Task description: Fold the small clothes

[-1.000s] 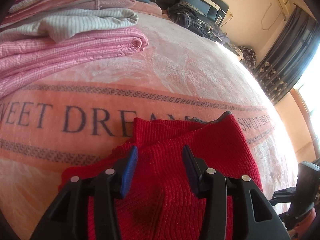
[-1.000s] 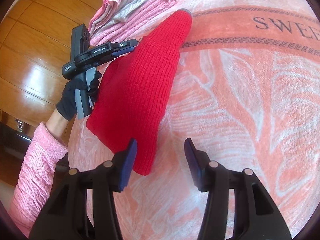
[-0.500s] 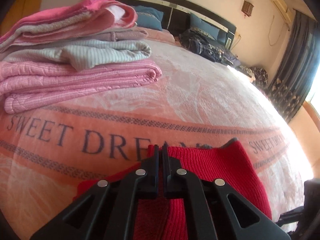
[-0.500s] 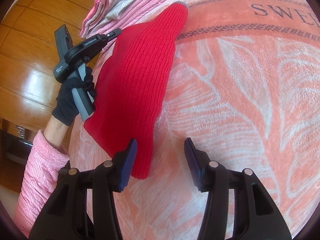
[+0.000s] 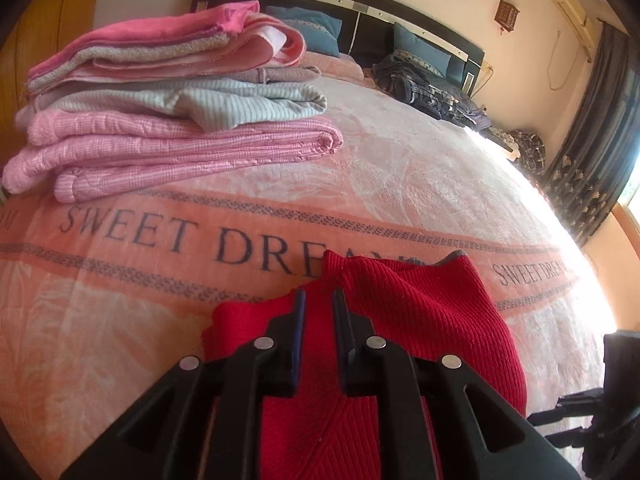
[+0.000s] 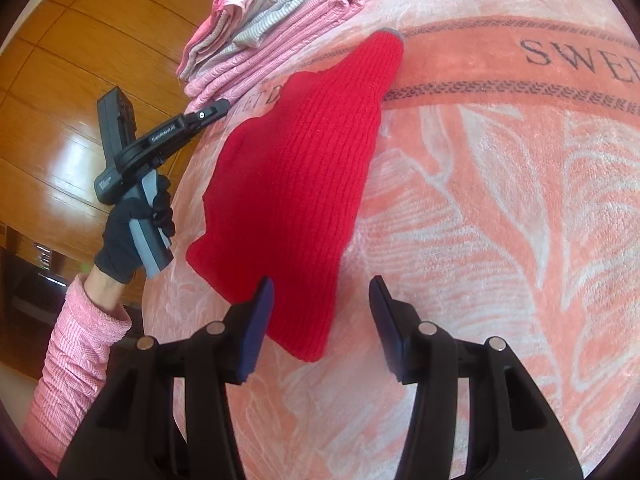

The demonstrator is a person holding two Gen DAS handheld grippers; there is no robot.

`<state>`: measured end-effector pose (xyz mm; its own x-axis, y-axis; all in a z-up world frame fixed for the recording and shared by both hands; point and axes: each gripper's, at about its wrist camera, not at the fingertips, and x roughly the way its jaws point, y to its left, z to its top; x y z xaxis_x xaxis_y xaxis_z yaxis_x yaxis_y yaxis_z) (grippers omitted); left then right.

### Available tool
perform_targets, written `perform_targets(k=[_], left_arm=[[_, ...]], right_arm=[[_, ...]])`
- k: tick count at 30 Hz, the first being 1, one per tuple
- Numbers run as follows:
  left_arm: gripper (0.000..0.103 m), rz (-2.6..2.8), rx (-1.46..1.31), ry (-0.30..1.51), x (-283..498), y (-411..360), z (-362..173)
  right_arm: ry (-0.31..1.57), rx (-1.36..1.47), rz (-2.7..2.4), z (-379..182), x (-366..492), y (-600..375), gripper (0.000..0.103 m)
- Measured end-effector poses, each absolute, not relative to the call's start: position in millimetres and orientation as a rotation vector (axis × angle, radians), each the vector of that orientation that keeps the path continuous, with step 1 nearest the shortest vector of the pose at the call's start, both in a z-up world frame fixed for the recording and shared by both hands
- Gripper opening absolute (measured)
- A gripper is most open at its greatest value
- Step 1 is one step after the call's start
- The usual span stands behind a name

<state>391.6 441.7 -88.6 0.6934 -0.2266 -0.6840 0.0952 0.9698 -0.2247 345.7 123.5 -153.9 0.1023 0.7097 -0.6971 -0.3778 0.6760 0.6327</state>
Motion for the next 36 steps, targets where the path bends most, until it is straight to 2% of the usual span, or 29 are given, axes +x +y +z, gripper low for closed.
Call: perform_targets(k=[6,9,14,16,19,20,25,36], left_arm=[[0.013,-0.223,-0.104,0.832,360,433,-117],[0.015,-0.199,-0.249,0.902,365,456,-153],[0.014,-0.242,-0.456,0.843,348,488,-154],[0.025,-0.246,-0.499,0.837,335,499,-149],[0.035,-0.246,-0.610,0.831,312,520,-145],[0.041,-0.241,-0.642,0.843,306,527,-146],[0.045,-0.326,-0.853,0.876,301,543,-161],[0.049,-0.388,-0.980,0.938,334,531,-190]], right_arm=[[1.231,0.289,0.859,-151,338,151,0.050],[1.258,0.281,0.848,-161,339,157,0.050],[1.267,0.284,0.840,-166,342,157,0.050],[1.259,0.286,0.842,-164,343,154,0.050],[1.251,0.295,0.841,-161,342,150,0.051],[1.251,0.296,0.841,-161,342,149,0.051],[1.264,0.287,0.837,-164,339,151,0.051],[1.282,0.324,0.830,-173,340,145,0.051]])
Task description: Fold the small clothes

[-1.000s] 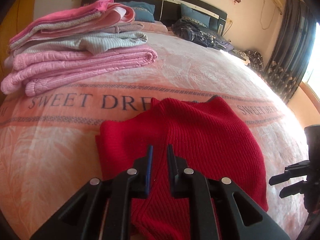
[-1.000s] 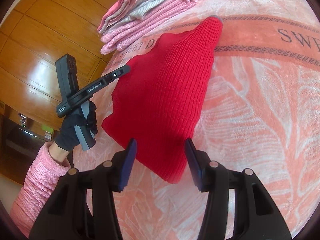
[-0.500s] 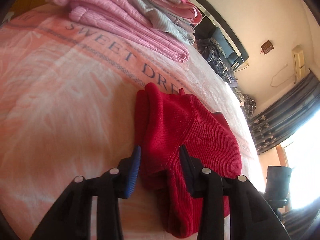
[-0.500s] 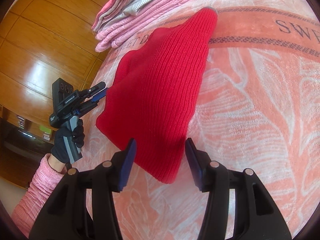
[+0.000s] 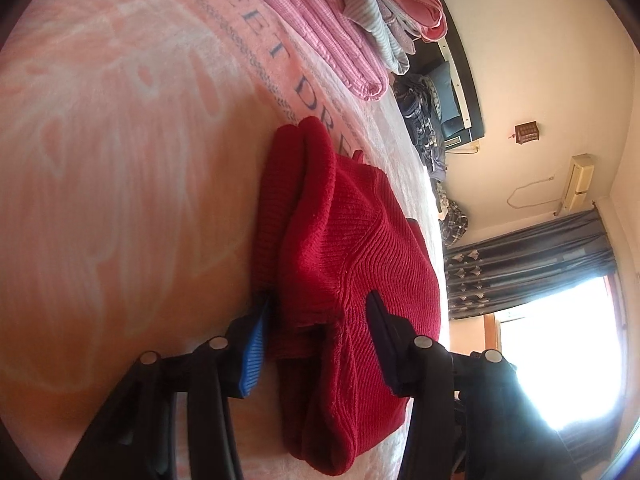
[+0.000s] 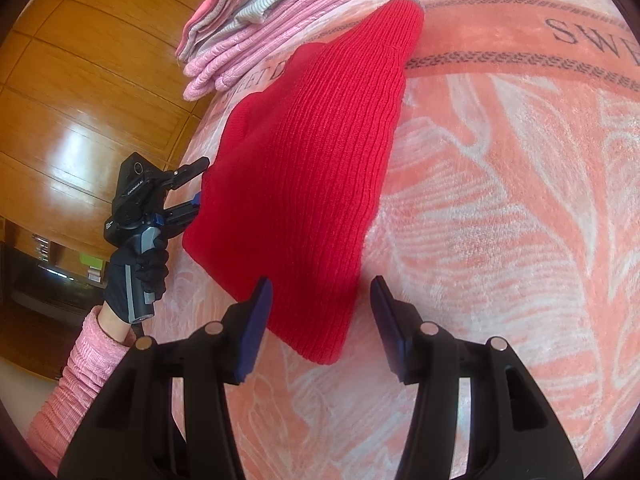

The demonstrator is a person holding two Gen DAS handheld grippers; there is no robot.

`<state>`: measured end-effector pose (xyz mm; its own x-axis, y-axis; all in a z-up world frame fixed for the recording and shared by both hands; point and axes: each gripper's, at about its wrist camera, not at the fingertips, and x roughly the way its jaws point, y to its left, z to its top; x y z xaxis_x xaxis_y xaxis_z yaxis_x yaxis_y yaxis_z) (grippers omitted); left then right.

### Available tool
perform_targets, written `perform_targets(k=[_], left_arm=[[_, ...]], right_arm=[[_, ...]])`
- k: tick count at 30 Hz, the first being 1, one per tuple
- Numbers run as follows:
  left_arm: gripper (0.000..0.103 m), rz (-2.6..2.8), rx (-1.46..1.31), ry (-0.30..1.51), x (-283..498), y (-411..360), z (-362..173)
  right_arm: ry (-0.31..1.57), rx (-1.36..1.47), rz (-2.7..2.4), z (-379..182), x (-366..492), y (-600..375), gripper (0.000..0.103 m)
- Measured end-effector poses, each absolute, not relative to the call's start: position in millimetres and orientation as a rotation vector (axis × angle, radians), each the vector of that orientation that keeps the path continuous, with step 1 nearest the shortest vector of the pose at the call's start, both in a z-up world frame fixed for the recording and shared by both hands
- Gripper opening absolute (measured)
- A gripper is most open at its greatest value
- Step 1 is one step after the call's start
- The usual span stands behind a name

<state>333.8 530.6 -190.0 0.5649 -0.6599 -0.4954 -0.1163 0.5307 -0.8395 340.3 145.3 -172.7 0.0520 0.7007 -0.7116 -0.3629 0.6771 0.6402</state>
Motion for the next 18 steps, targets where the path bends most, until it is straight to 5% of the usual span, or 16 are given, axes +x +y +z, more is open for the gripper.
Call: perform_targets(k=[6,10,18], left_arm=[[0.056,-0.418,-1.022,0.943,358,516,-195],[0.071,-0.443,-0.986,0.948,370,500,-188],[0.063,-0.466,-0.984,0.969,361,511,-190]], right_arm=[[1.264,0.404,0.830,-172,348,140,0.055],[1.260,0.498,0.828,-177,357,136,0.056],[1.272,0.629,0.820,-194,376,136,0.058]])
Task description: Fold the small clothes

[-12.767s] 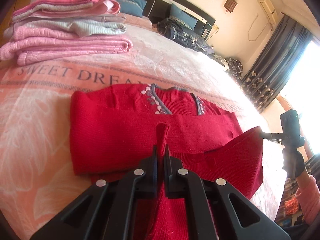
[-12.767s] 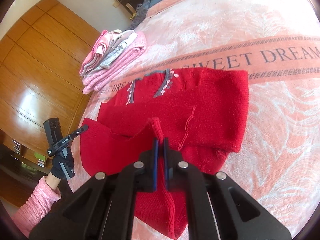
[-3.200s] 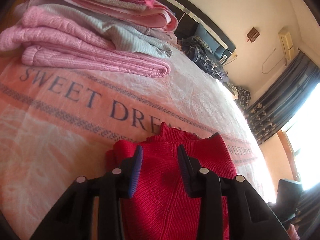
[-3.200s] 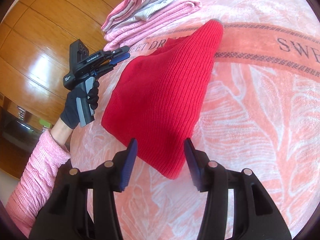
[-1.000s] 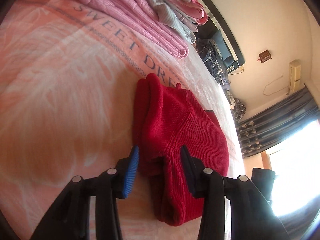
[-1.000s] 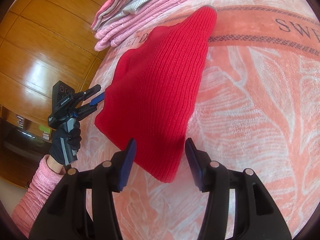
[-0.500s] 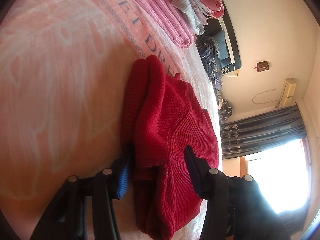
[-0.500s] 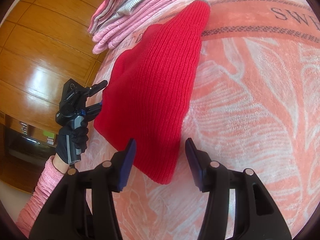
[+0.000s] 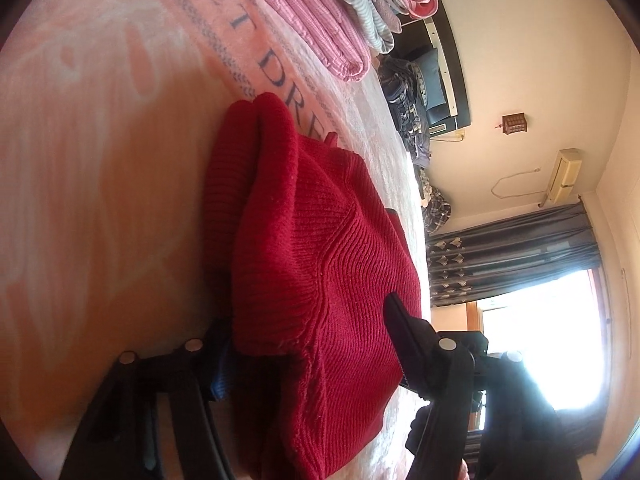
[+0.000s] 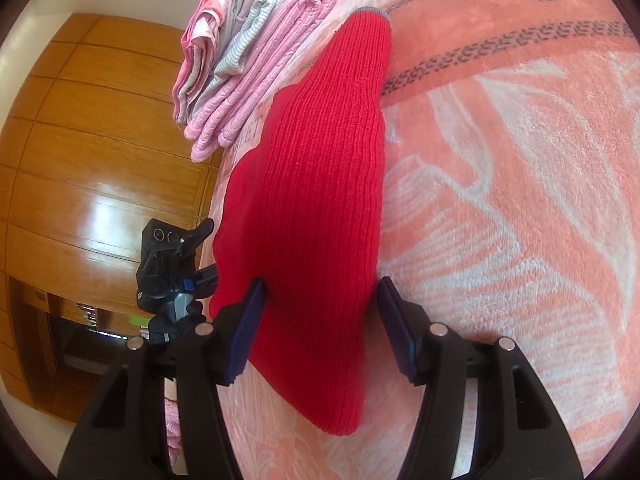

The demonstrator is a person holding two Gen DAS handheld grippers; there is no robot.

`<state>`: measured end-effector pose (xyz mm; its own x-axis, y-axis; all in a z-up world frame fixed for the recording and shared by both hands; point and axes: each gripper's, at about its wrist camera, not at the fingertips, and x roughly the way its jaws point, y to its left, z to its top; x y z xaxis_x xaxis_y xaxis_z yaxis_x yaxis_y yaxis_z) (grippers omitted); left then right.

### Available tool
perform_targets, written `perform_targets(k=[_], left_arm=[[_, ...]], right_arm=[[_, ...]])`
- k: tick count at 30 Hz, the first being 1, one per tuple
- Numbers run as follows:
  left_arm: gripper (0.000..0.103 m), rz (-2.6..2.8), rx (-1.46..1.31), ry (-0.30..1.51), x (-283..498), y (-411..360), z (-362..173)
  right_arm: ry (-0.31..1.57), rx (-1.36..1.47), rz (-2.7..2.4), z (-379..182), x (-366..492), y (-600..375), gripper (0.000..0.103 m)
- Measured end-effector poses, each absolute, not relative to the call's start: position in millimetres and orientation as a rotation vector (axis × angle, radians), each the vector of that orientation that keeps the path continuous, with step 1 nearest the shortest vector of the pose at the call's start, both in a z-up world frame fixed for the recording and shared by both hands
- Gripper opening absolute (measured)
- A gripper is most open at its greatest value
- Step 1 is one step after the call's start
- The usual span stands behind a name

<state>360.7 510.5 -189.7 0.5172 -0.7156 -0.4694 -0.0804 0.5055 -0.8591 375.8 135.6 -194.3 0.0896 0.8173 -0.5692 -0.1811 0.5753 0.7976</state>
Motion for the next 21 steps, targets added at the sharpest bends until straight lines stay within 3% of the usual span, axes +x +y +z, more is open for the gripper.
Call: perform_targets(k=[15,17,19,21], left_arm=[[0.064,-0.528,-0.985,0.967,383,504,-197],[0.058,-0.528,-0.994,0.950,380,501,-197],[0.039,-0.526,-1.011,0.934,373,500,-201],[0.033,-0.515,-1.067,0.924,369,500,-209]], right_arm=[[1.245,0.686,0.835,-200,389,153,0.064],[1.233,0.661,0.845,-198,383,151,0.054],[1.236,0.688,0.858,-199,381,149,0.043],[1.243,0.717,0.860,-199,381,147,0.038]])
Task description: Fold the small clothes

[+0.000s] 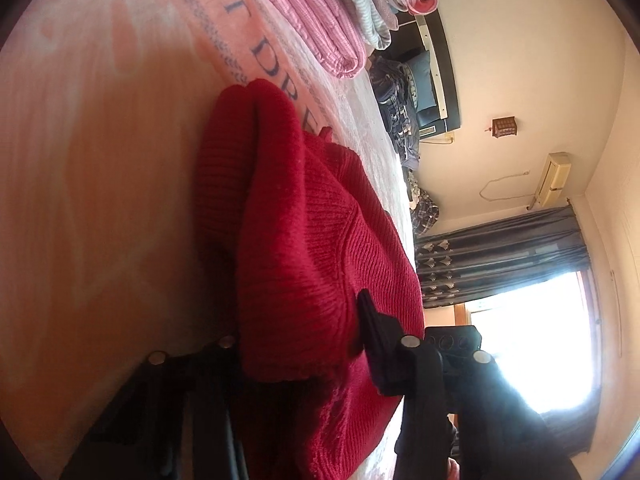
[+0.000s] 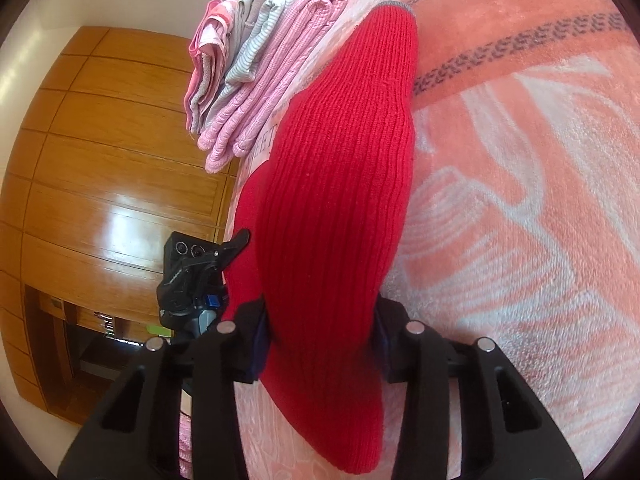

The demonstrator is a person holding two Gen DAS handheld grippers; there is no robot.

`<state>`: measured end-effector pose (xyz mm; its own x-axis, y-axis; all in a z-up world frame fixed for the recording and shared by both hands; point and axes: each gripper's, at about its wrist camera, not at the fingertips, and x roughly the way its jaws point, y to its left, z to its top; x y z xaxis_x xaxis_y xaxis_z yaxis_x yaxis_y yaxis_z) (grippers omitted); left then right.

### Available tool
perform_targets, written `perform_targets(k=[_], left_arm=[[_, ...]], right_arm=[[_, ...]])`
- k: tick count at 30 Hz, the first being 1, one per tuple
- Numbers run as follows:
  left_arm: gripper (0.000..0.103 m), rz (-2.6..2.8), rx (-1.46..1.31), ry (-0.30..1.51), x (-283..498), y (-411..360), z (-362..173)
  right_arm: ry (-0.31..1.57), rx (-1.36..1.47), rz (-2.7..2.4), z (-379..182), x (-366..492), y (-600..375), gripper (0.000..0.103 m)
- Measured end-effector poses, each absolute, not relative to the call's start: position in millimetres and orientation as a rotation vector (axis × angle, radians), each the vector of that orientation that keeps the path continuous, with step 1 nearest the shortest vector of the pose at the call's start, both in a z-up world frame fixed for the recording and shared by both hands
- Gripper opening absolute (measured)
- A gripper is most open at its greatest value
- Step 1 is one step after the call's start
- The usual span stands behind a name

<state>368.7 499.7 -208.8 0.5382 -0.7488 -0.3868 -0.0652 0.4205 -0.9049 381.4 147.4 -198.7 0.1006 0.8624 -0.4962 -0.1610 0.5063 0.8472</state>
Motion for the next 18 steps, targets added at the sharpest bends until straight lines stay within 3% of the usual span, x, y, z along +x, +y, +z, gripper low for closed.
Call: perform_targets(k=[7,14,18], left_arm=[[0.030,-0.556,-1.099,0.906,356,478,-194],[0.030,-0.676,-1.068,0.958,332,395,-166],[0.030,-0.731,-1.017,1.005,313,337,-157]], right_arm=[[1.241,0.702,0.893,-165,365,128,0.031],[1.231,0.621,0.835,-118,310,48,0.031],[1.252,0.650,0.777,-122,269,-8,0.031]])
